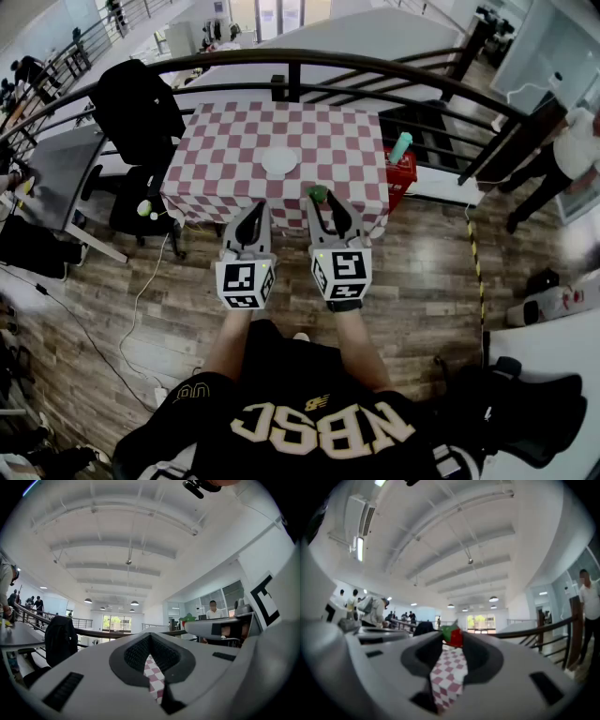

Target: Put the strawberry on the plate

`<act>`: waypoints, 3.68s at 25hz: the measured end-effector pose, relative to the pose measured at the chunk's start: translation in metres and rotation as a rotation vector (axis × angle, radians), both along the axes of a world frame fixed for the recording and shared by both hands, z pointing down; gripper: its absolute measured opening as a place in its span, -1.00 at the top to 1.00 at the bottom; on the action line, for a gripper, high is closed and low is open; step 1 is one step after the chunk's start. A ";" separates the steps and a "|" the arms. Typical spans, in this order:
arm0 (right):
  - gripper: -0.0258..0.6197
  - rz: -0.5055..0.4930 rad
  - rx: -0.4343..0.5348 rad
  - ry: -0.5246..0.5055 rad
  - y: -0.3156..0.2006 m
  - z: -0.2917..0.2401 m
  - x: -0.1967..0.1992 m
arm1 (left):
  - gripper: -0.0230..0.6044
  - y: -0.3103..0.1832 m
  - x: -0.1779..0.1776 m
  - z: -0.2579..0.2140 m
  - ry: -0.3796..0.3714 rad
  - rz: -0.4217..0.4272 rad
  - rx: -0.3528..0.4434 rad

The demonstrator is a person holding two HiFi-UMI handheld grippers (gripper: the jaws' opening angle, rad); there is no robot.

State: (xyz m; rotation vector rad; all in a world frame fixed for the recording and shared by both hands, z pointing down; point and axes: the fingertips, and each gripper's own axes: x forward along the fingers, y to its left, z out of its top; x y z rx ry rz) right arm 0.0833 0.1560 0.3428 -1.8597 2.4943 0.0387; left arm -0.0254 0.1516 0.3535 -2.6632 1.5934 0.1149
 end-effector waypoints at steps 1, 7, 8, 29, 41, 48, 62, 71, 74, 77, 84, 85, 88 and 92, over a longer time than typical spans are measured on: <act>0.50 -0.005 0.009 0.005 0.002 -0.003 -0.001 | 0.88 0.001 -0.001 -0.001 0.001 -0.003 -0.001; 0.49 -0.019 0.037 0.009 0.000 -0.012 0.001 | 0.88 0.004 0.004 -0.005 -0.015 -0.007 0.014; 0.50 -0.025 0.034 0.006 -0.002 -0.010 0.000 | 0.88 0.003 0.002 -0.003 -0.016 -0.013 0.011; 0.49 0.054 -0.080 0.048 -0.163 0.035 -0.003 | 0.88 -0.180 0.010 0.035 0.052 0.065 -0.081; 0.49 0.118 -0.100 0.072 -0.292 0.041 -0.017 | 0.88 -0.311 -0.019 0.032 0.062 0.108 -0.077; 0.49 0.110 -0.149 0.109 -0.325 0.063 -0.012 | 0.88 -0.348 -0.028 0.058 0.062 0.141 -0.139; 0.49 -0.044 -0.377 0.101 -0.382 0.157 0.054 | 0.88 -0.387 -0.008 0.151 -0.023 0.137 -0.326; 0.49 -0.267 -0.633 0.169 -0.371 0.270 0.025 | 0.88 -0.378 -0.010 0.223 -0.098 0.164 -0.511; 0.49 -0.334 -0.678 0.228 -0.376 0.303 0.011 | 0.88 -0.387 -0.005 0.253 -0.131 0.182 -0.541; 0.49 -0.377 -0.718 0.251 -0.374 0.330 -0.003 | 0.88 -0.381 -0.004 0.281 -0.158 0.195 -0.590; 0.49 -0.483 -0.758 0.462 -0.370 0.385 -0.035 | 0.88 -0.364 -0.007 0.317 -0.184 0.209 -0.668; 0.49 -0.500 -0.753 0.502 -0.370 0.391 -0.038 | 0.88 -0.363 -0.007 0.321 -0.192 0.215 -0.674; 0.49 -0.541 -0.737 0.557 -0.371 0.401 -0.049 | 0.88 -0.359 -0.010 0.331 -0.206 0.220 -0.692; 0.49 -0.563 -0.745 0.567 -0.373 0.411 -0.057 | 0.88 -0.356 -0.016 0.339 -0.204 0.206 -0.712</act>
